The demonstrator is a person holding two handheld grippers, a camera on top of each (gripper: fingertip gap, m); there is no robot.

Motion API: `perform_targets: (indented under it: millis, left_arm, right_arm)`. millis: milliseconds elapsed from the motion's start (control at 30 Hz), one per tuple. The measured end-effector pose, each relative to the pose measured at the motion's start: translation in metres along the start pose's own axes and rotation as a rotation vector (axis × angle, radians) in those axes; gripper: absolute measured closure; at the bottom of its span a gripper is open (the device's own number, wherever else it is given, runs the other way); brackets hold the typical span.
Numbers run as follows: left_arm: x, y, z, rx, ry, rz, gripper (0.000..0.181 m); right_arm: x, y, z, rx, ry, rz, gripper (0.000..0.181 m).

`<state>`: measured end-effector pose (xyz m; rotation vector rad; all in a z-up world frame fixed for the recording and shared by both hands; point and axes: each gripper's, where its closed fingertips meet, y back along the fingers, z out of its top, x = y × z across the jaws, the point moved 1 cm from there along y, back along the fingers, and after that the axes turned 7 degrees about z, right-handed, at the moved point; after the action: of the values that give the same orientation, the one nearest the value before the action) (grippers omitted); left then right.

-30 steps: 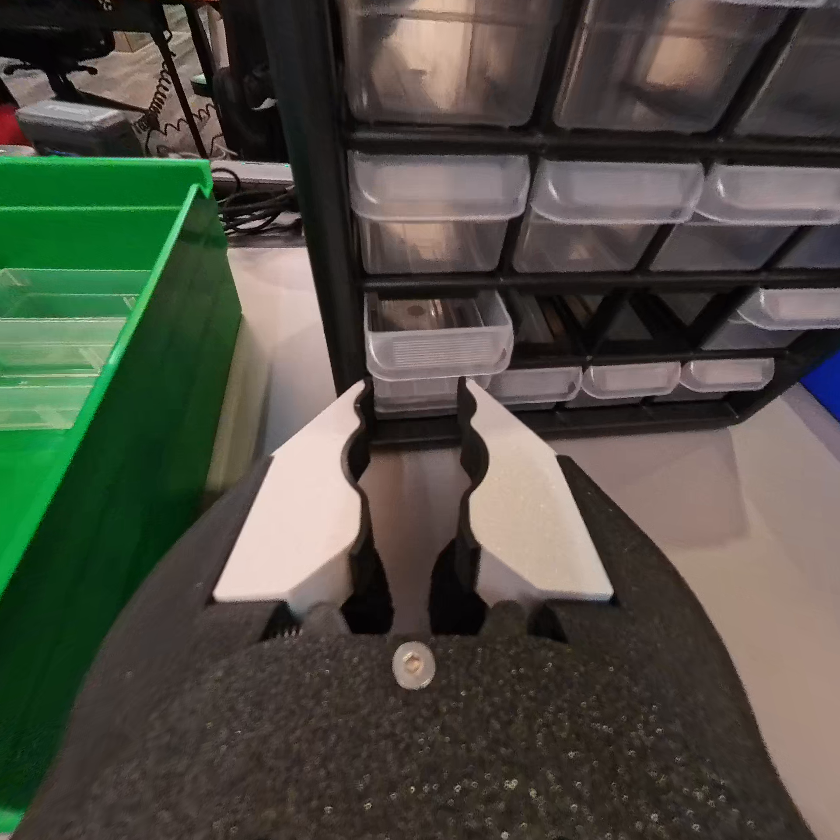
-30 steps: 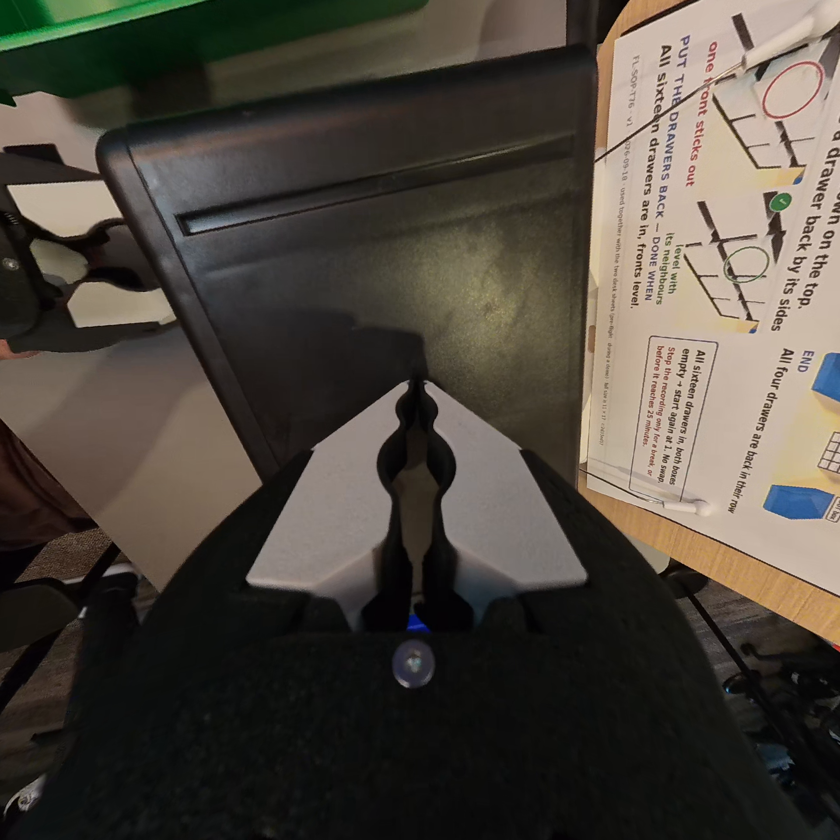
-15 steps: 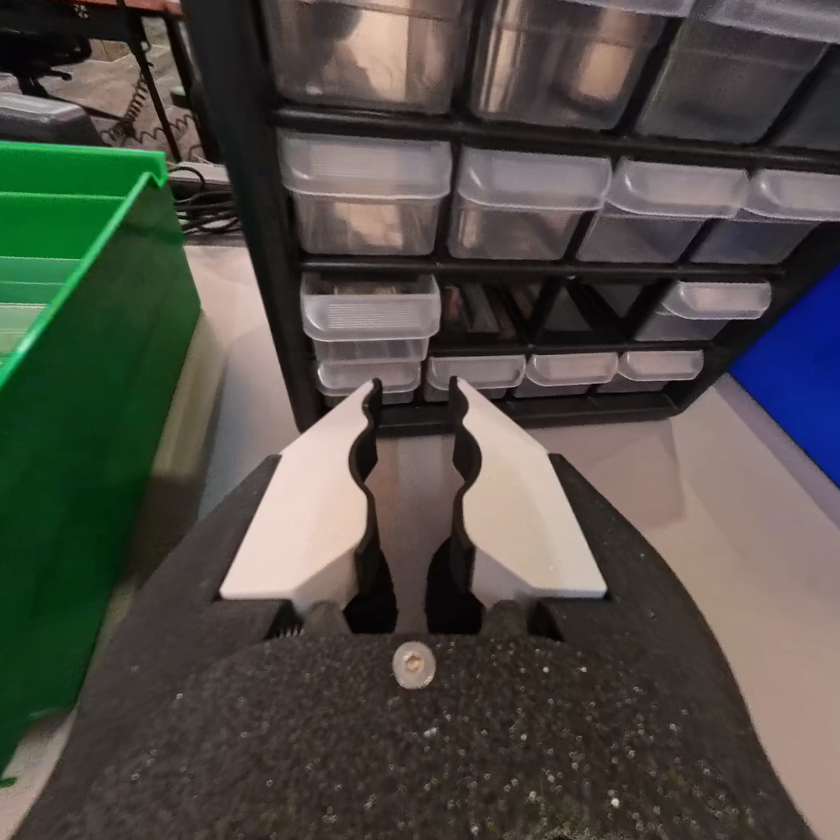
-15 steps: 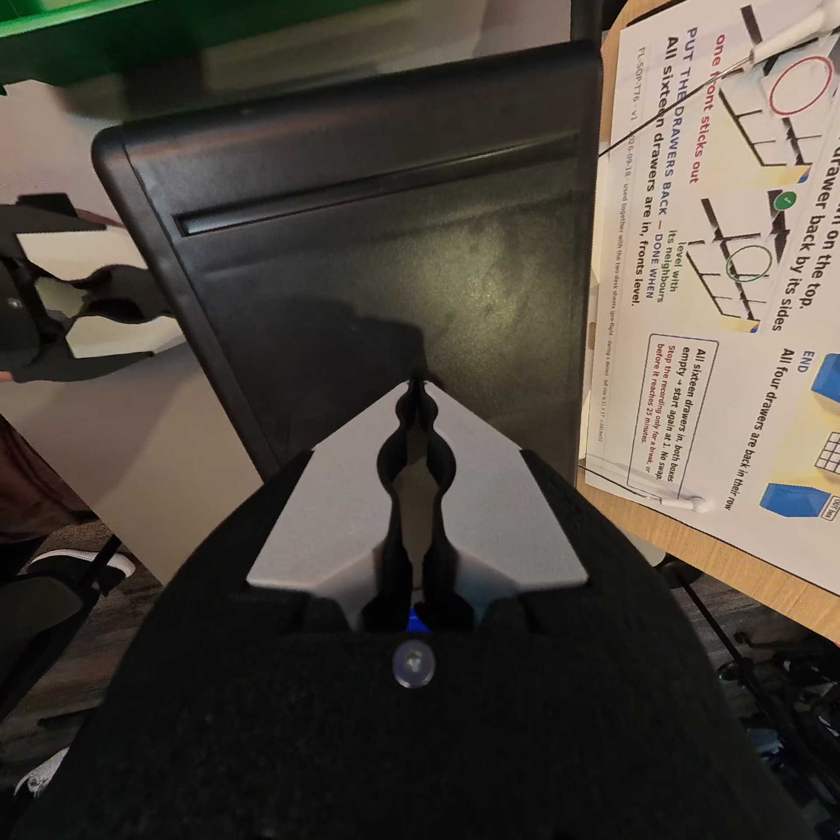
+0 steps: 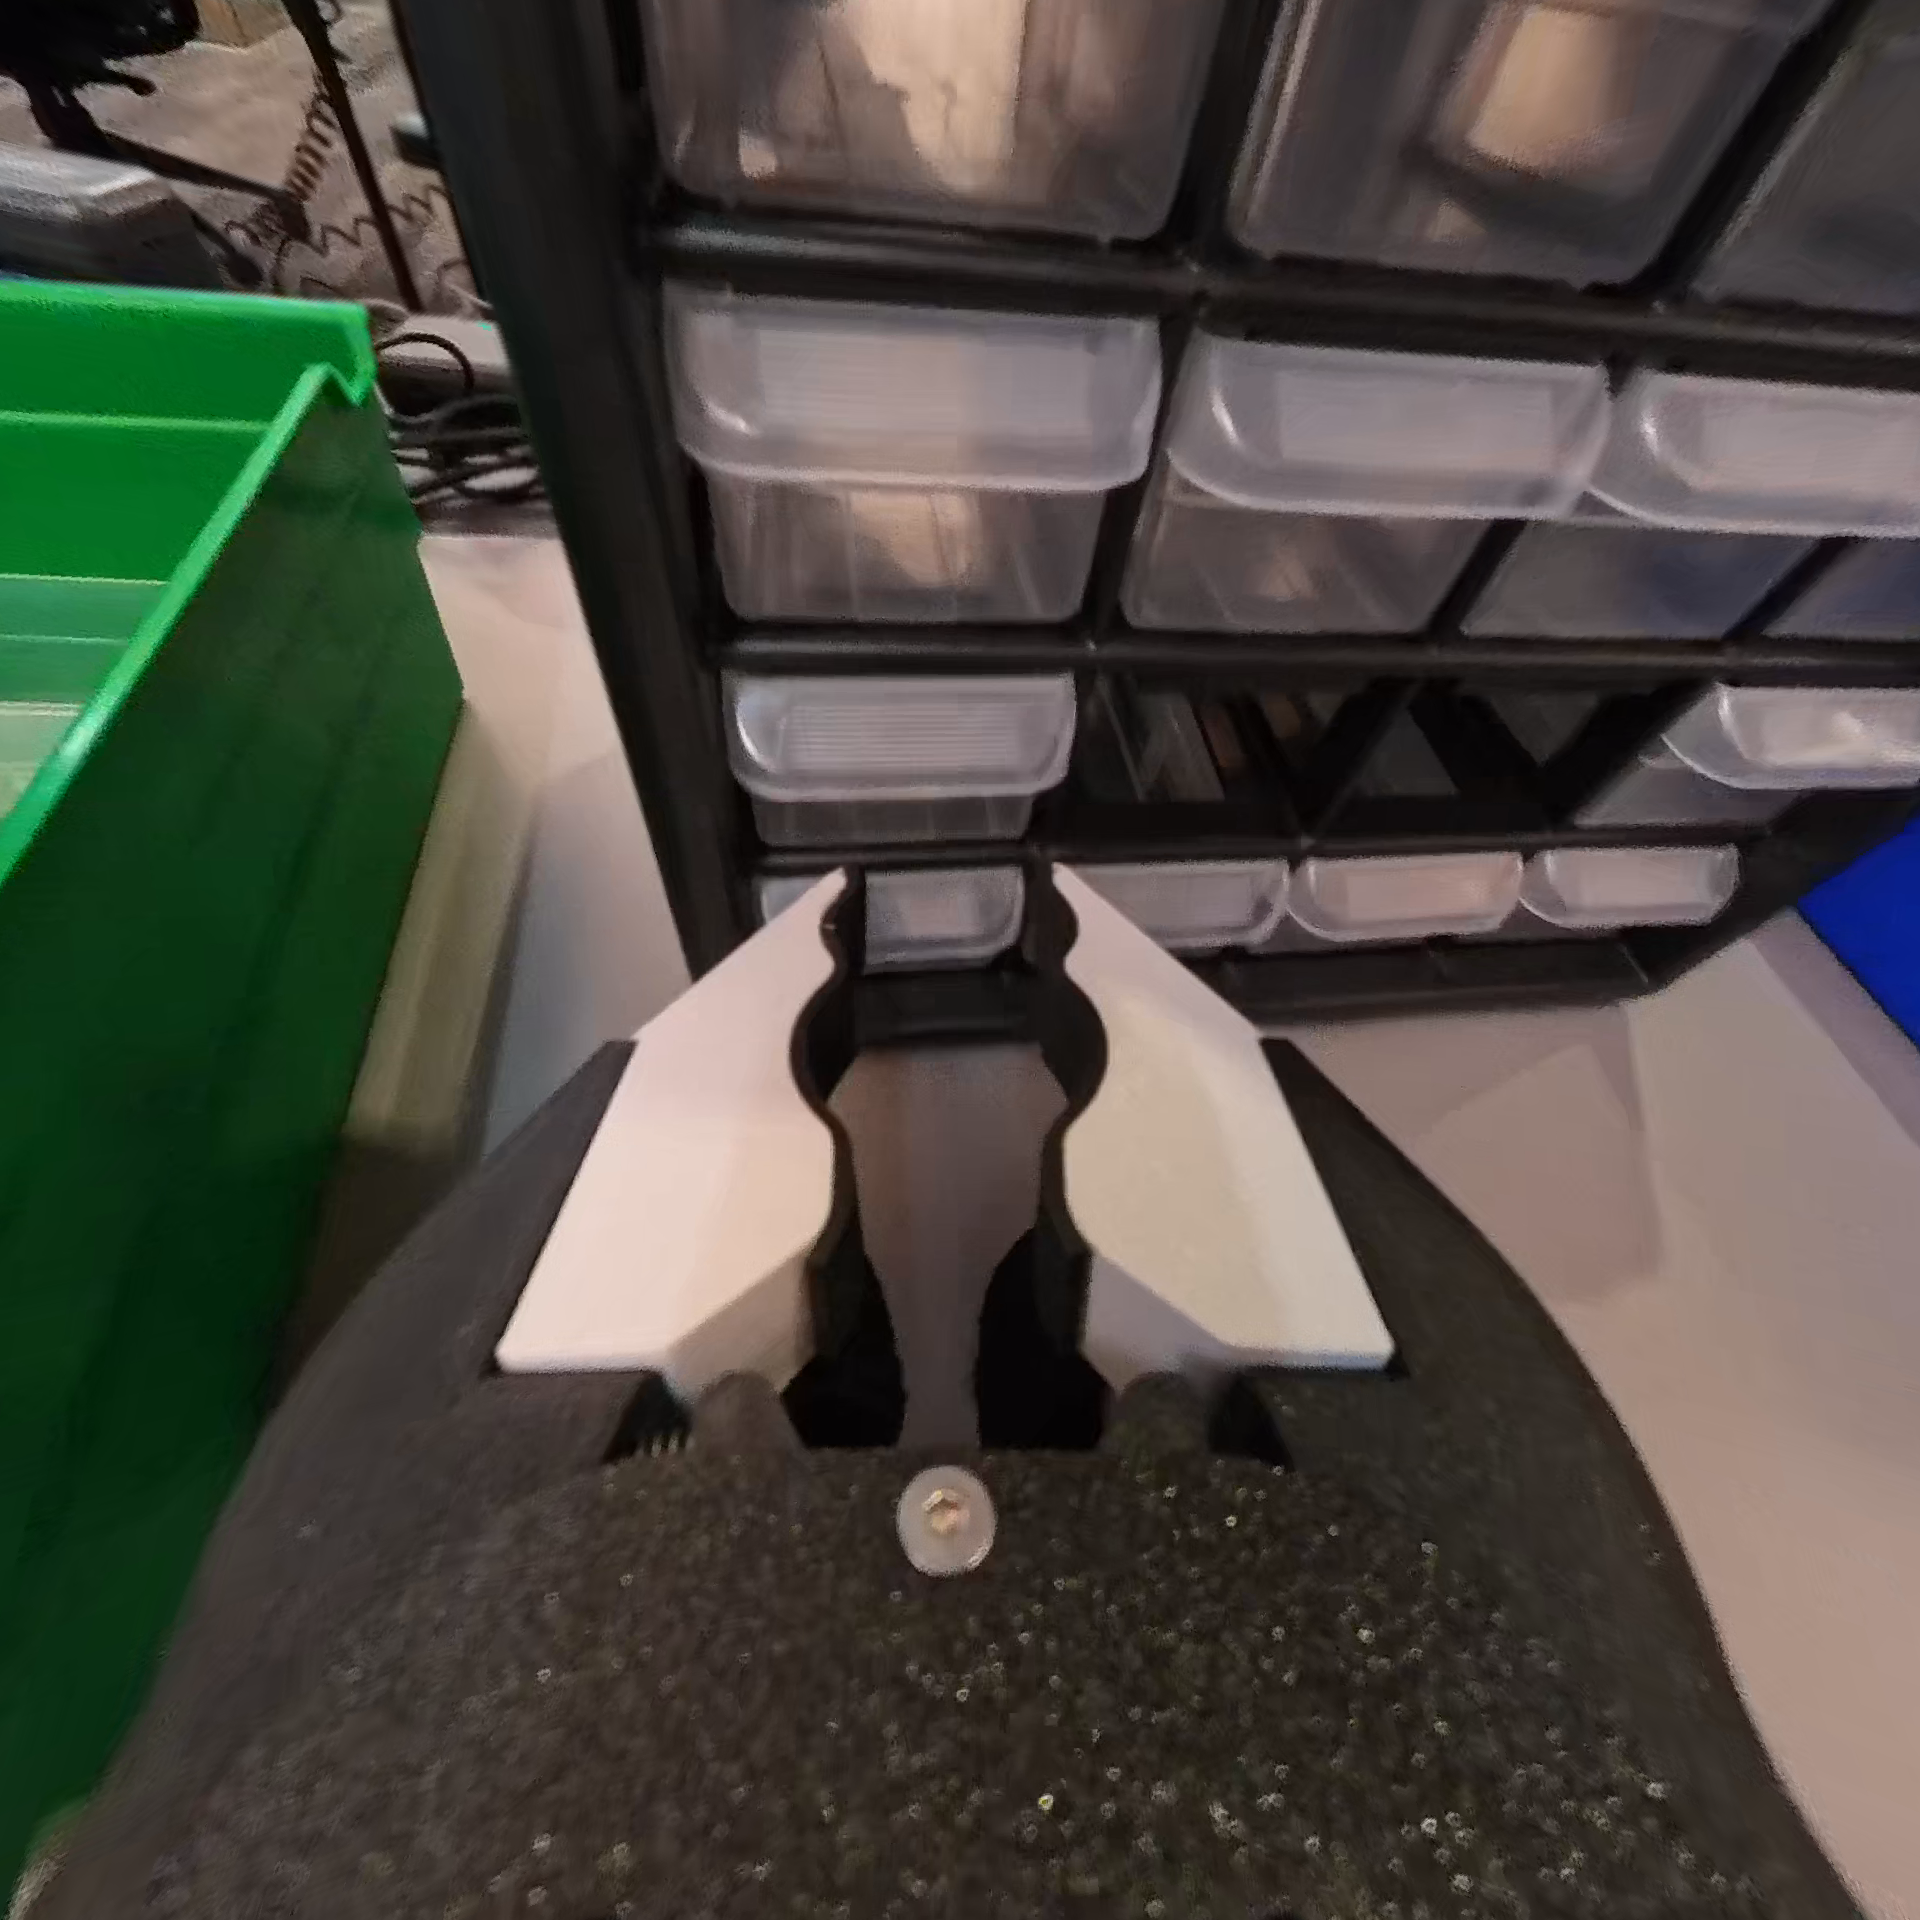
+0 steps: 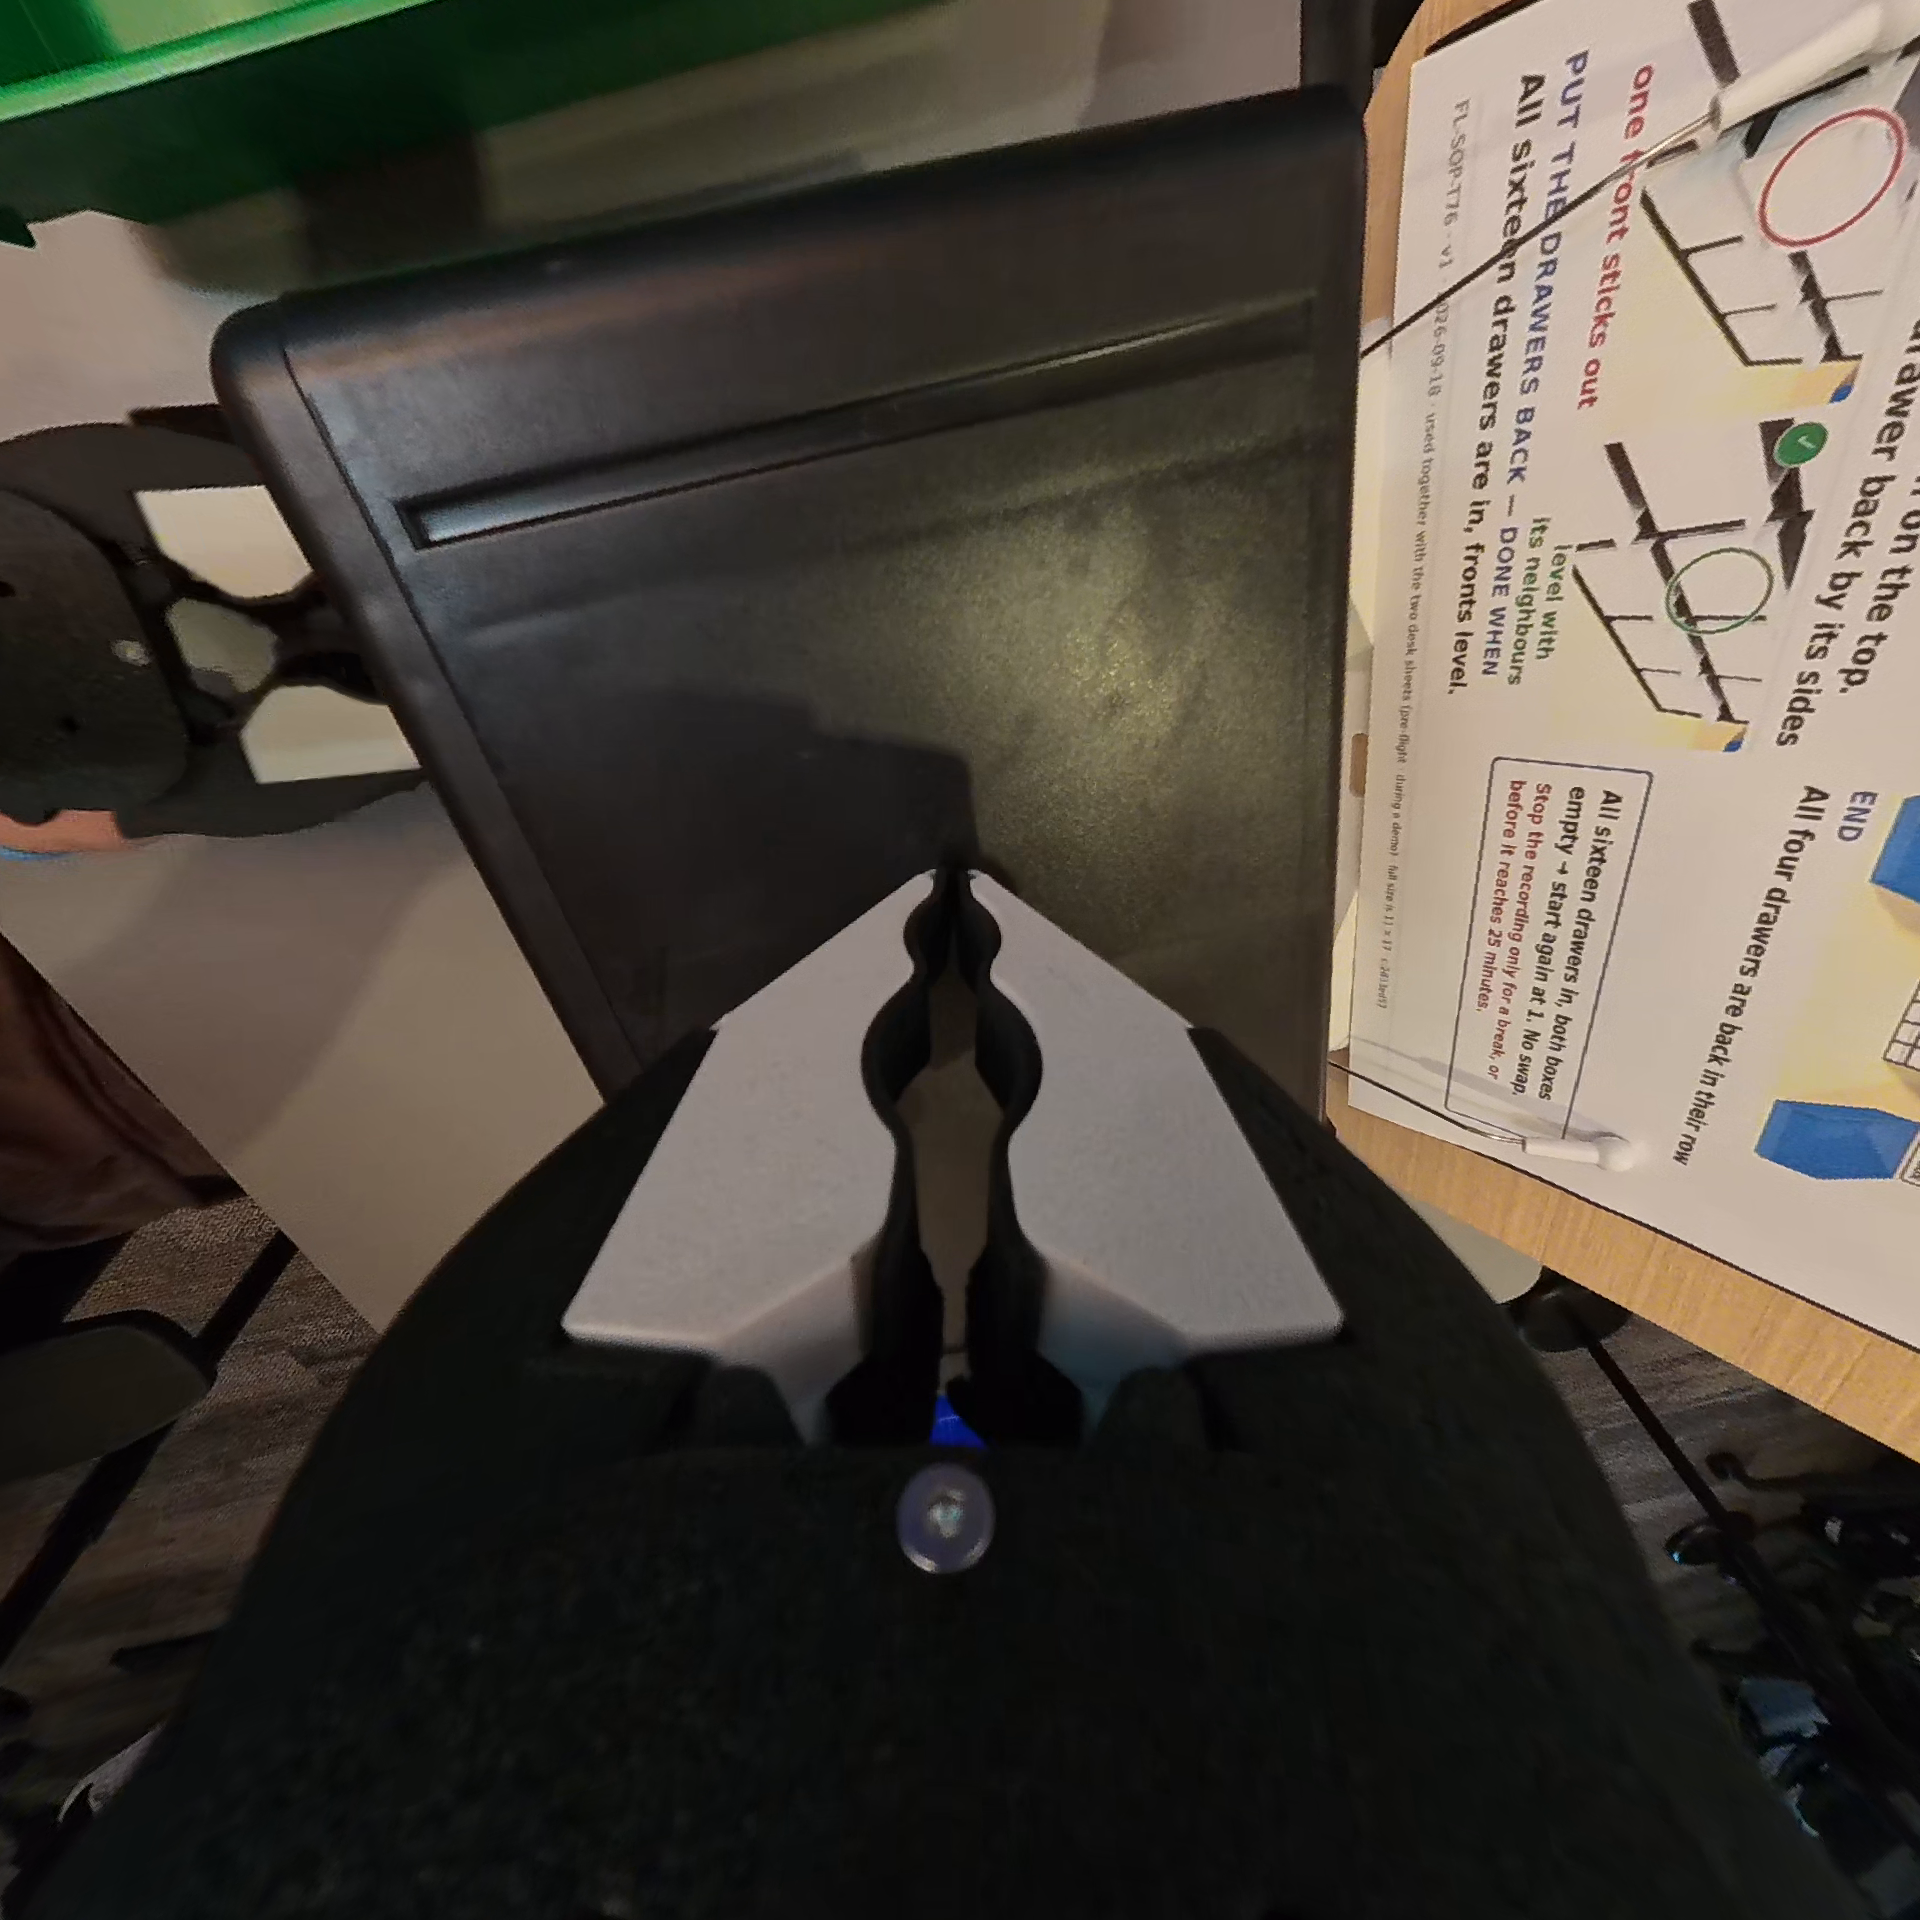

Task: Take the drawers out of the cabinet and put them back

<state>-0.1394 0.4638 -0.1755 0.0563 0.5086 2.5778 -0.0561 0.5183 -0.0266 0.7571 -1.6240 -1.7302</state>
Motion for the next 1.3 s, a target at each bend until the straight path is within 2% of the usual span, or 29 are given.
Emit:
perform_targets:
  millis: [67,133,167,233,333,400,433,500,533,600,667,800,867,1167,1300]
  left_arm:
    - [-0.007,0.019,-0.007,0.009,0.03,-0.076,0.149]
    - [-0.027,0.049,-0.007,0.013,0.101,-0.254,0.149]
    - [-0.035,0.067,-0.002,0.011,0.12,-0.345,0.148]
    - [-0.034,0.097,0.025,-0.037,0.097,-0.465,0.147]
    - [0.015,0.122,0.093,-0.165,0.021,-0.453,0.151]
    - [0.073,0.115,0.125,-0.124,0.04,-0.338,0.155]
    - [0.106,0.104,0.128,-0.044,0.057,-0.258,0.155]
    - [0.165,0.076,0.111,0.19,0.119,-0.126,0.155]
    - [0.183,0.062,0.098,0.297,0.182,-0.104,0.155]
    - [0.194,0.035,0.071,0.447,0.305,-0.127,0.154]
    - [0.198,0.012,0.049,0.524,0.412,-0.118,0.152]
    - [0.233,-0.02,0.013,0.605,0.447,0.145,0.154]
    - [0.236,-0.028,0.006,0.634,0.492,0.203,0.158]
    - [0.232,-0.054,-0.005,0.655,0.695,0.2,0.152]
    - [0.226,-0.055,-0.007,0.622,0.71,0.201,0.15]
  right_arm:
    - [0.0,0.0,0.0,0.0,0.002,0.002,0.181]
    - [0.0,0.0,0.0,-0.002,-0.001,0.013,0.181]
    - [0.0,0.0,0.0,-0.003,-0.005,0.019,0.181]
    - [0.0,0.0,0.0,-0.005,-0.013,0.027,0.181]
    - [0.0,0.0,0.0,-0.022,-0.03,0.039,0.181]
    - [0.0,0.0,-0.001,-0.045,-0.048,0.056,0.181]
    - [0.0,0.0,-0.001,-0.056,-0.051,0.061,0.181]
    - [0.0,0.0,-0.001,-0.073,-0.048,0.062,0.181]
    - [0.0,0.0,-0.001,-0.079,-0.046,0.061,0.181]
    - [0.0,0.0,-0.001,-0.09,-0.046,0.063,0.181]
    - [0.0,0.0,-0.001,-0.103,-0.046,0.059,0.181]
    - [0.0,0.0,-0.001,-0.127,-0.045,0.046,0.181]
    - [0.0,0.0,-0.001,-0.131,-0.045,0.048,0.181]
    - [0.0,0.0,-0.001,-0.063,-0.022,-0.003,0.181]
    - [0.0,0.0,-0.001,-0.059,-0.023,-0.005,0.181]
